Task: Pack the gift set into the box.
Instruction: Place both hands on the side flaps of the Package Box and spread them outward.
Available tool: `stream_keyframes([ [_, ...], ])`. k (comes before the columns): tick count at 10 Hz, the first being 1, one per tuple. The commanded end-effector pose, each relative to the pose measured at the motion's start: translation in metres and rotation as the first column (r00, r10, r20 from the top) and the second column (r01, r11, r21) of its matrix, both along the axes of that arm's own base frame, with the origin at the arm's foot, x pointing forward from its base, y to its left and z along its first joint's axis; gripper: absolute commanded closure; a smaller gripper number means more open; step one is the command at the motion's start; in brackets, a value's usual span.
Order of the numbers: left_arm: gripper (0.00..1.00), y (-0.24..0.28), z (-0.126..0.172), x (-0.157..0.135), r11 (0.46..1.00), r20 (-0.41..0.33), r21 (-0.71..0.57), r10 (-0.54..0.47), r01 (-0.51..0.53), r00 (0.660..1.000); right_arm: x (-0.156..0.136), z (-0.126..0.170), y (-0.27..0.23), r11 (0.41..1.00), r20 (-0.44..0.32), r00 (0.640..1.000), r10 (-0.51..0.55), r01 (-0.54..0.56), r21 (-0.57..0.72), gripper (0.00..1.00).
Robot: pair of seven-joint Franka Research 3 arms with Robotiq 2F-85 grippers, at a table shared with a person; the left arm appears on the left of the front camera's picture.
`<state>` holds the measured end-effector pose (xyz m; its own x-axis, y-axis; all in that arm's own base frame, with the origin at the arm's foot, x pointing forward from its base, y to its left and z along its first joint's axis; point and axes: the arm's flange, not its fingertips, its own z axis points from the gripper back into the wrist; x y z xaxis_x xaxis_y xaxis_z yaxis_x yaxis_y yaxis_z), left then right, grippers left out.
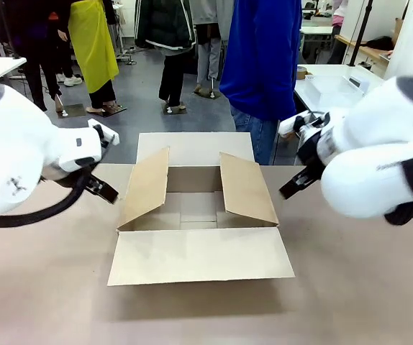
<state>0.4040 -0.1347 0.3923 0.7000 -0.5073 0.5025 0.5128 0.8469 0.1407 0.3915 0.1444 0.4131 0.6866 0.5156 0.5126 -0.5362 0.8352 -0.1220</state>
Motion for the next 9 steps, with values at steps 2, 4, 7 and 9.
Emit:
stream_keyframes([
  [2, 0.0, 0.046, 0.101, -0.063, 0.967, 0.027, -0.243, 0.082, -0.073, 0.996, -0.046, 0.099, -0.074, 0.931, -0.128, 0.977, -0.168, 0.2, 0.305, 0.0],
  [4, 0.0, 0.089, 0.139, -0.09, 0.876, -0.097, -0.468, 0.076, -0.113, 0.992, -0.081, 0.127, -0.139, 0.77, -0.264, 0.946, -0.189, 0.309, 0.559, 0.0],
  [7, 0.0, 0.226, 0.133, -0.084, 0.633, -0.318, -0.752, -0.105, -0.183, 0.942, -0.146, 0.11, -0.268, 0.369, -0.3, 0.93, -0.214, 0.361, 0.856, 0.0],
  [9, 0.0, 0.337, 0.089, -0.081, 0.115, -0.356, -0.926, 0.048, -0.359, 0.933, -0.179, 0.063, -0.325, 0.156, -0.346, 0.9, -0.265, 0.395, 0.905, 0.0],
])
